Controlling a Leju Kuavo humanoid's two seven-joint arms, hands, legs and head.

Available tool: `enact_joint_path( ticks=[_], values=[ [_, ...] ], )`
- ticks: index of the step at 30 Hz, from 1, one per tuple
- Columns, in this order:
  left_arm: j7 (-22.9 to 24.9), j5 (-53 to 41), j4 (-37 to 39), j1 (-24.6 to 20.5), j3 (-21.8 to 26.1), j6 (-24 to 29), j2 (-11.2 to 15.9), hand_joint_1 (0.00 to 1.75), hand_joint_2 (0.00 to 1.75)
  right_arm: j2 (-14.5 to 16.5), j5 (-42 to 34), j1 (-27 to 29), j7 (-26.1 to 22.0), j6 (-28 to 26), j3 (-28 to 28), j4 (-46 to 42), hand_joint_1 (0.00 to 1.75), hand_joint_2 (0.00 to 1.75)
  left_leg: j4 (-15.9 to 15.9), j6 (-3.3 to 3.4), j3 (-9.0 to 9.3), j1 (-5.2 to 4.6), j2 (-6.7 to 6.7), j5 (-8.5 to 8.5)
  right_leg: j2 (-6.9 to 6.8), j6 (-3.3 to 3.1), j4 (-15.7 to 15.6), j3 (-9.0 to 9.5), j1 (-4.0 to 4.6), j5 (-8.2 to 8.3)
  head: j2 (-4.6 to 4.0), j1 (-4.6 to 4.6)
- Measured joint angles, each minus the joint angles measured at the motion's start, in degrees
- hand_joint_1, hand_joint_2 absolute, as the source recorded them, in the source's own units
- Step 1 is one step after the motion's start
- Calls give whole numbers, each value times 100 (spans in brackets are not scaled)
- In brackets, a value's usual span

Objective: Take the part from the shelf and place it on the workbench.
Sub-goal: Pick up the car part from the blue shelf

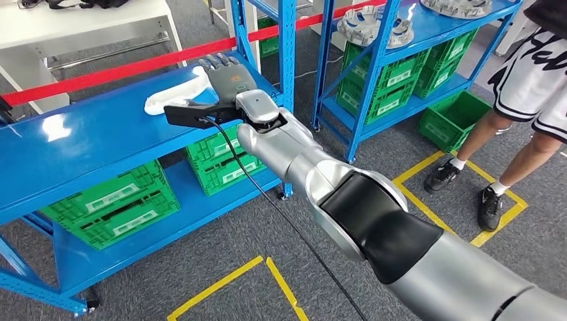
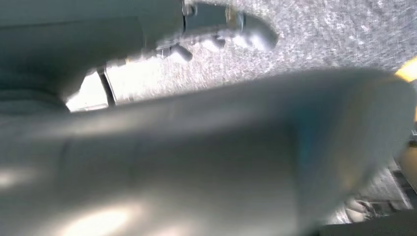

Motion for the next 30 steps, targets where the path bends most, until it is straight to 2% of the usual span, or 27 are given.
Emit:
enact_joint_path(
  ticks=[2, 3, 4, 5, 6, 7, 9, 10, 12, 13, 15, 16, 18, 19, 20, 21, 22, 23, 24, 25, 26, 28, 29, 30],
  values=[
    [-3, 0, 1, -7, -4, 0, -1, 0, 0, -4, 0, 17, -1, -1, 12, 1, 0, 0, 2, 15, 91, 9, 3, -101, -16, 65, 638, -483, -34, -253, 0, 4],
    [-6, 0, 1, -3, -6, 0, -4, 0, 0, -7, 0, 44, 1, 1, 20, 1, 0, 0, 5, 5, 135, 17, -3, -155, -21, 95, 833, -708, -55, -392, 0, 4],
    [-11, -1, 1, 5, -8, 0, -9, 0, 0, -11, -1, 72, 4, 1, 27, 2, 0, 0, 13, -11, 186, 29, -11, -214, -27, 123, 868, -871, -75, -452, 0, 7],
    [-16, -1, 1, 15, -10, 0, -14, 0, 0, -17, -2, 90, 9, 2, 31, 2, 0, 0, 28, -34, 243, 45, -19, -278, -34, 144, 729, -949, -94, -387, -1, 6],
    [-22, -2, 1, 22, -12, 0, -19, 0, 0, -23, -4, 99, 14, 3, 33, 2, 0, 0, 49, -67, 305, 65, -25, -350, -43, 165, 435, -952, -114, -171, -1, 7],
    [-26, -4, 1, 29, -13, 0, -20, 0, 0, -33, -7, 110, 17, 4, 33, 4, 0, 0, 74, -107, 345, 80, -26, -430, -66, 183, 75, -910, -135, 178, -1, 7],
    [-29, -7, 7, 28, -14, 0, -13, 0, 0, -50, -18, 132, 13, 11, 50, 21, 0, 0, 127, -196, 426, 89, -28, -571, -119, 149, -412, -839, -135, 630, -1, -4],
    [-28, -8, 8, 24, -15, 0, -8, 0, 0, -54, -29, 148, 7, 15, 62, 28, 0, 0, 146, -241, 461, 85, -25, -616, -137, 97, -485, -826, -126, 720, 0, -7],
    [-26, -8, 7, 13, -18, 0, -6, 0, 0, -57, -51, 155, -1, 20, 81, 32, 0, 0, 218, -323, 483, 86, -18, -633, -126, -31, -477, -776, -111, 670, 0, -7],
    [-26, -8, 5, 13, -19, 0, -6, 0, 0, -58, -61, 152, -6, 14, 83, 28, 0, 0, 339, -356, 435, 93, -7, -602, -114, -85, -486, -731, -114, 646, 0, -7],
    [-28, -7, 3, 9, -24, 0, -9, 0, 0, -43, -79, 136, -29, 3, 84, 20, 0, 0, 830, -401, 119, 104, 16, -580, -91, -163, -511, -600, -120, 564, 1, -26],
    [-30, -7, 2, 7, -26, 0, -14, 0, 0, -32, -94, 136, -42, 0, 87, 18, 0, 0, 1155, -415, -107, 104, 26, -639, -84, -189, -522, -534, -116, 511, 0, -34],
    [-27, -7, 1, 10, -30, 0, -20, 0, 0, 0, -128, 154, -60, -1, 98, 17, 0, 0, 1683, -422, -573, 102, 29, -903, -69, -216, -530, -386, -101, 382, -1, -39],
    [-22, -7, 1, 18, -32, 0, -21, 0, 0, 18, -145, 166, -63, -2, 112, 17, 0, 0, 1772, -413, -736, 99, 29, -1009, -59, -224, -531, -299, -93, 309, -1, -40],
    [-18, -7, 2, 27, -36, 0, -21, 0, 0, 41, -157, 175, -66, -2, 127, 17, 0, 0, 1701, -390, -825, 91, 29, -1021, -49, -225, -532, -201, -86, 232, -1, -41],
    [-15, -7, 3, 36, -38, 0, -21, 0, 0, 67, -167, 179, -68, -3, 143, 17, 0, 0, 1478, -355, -841, 77, 29, -907, -41, -220, -533, -95, -79, 151, 0, -40],
    [-13, -7, 5, 46, -41, 0, -19, 0, 0, 93, -174, 186, -71, -4, 156, 17, 0, 0, 1122, -300, -801, 49, 31, -618, -38, -211, -543, -6, -78, 68, 0, -42],
    [-12, -7, 12, 57, -43, 0, -14, 0, 0, 115, -181, 192, -79, -7, 166, 18, 0, 0, 720, -236, -762, 13, 35, -225, -36, -195, -542, 87, -70, -14, 0, -49],
    [-11, -7, 16, 64, -45, 0, -10, 0, 0, 142, -189, 202, -90, -9, 177, 18, 0, 0, 414, -191, -720, -22, 38, 86, -27, -171, -559, 157, -63, -85, 0, -57],
    [-8, -7, 20, 69, -47, 0, -8, 0, 0, 167, -202, 214, -107, -11, 186, 15, 0, 0, 207, -155, -677, -52, 41, 311, -19, -141, -600, 212, -57, -148, -1, -68],
    [-3, -7, 22, 72, -49, 0, -8, 0, 0, 188, -215, 220, -130, -16, 193, 6, 0, 0, 115, -136, -645, -61, 43, 373, -10, -107, -608, 273, -46, -166, -1, -73],
    [4, -7, 15, 68, -51, 0, -16, 0, 0, 225, -240, 213, -173, -28, 198, -30, 0, 0, 89, -97, -506, -50, 34, 270, -9, -43, -475, 270, -42, -88, 0, -64],
    [4, -7, 13, 67, -52, 0, -19, 0, 0, 239, -253, 202, -195, -37, 205, -47, 0, 0, 73, -64, -433, -35, 28, 216, -16, -17, -233, 167, -41, -6, 1, -53],
    [1, -7, 10, 63, -52, 0, -20, 0, 0, 255, -267, 196, -214, -43, 219, -59, 0, 0, 67, -34, -350, -27, 21, 156, -25, 7, 81, -22, -44, 31, 1, -42]
  ],
)
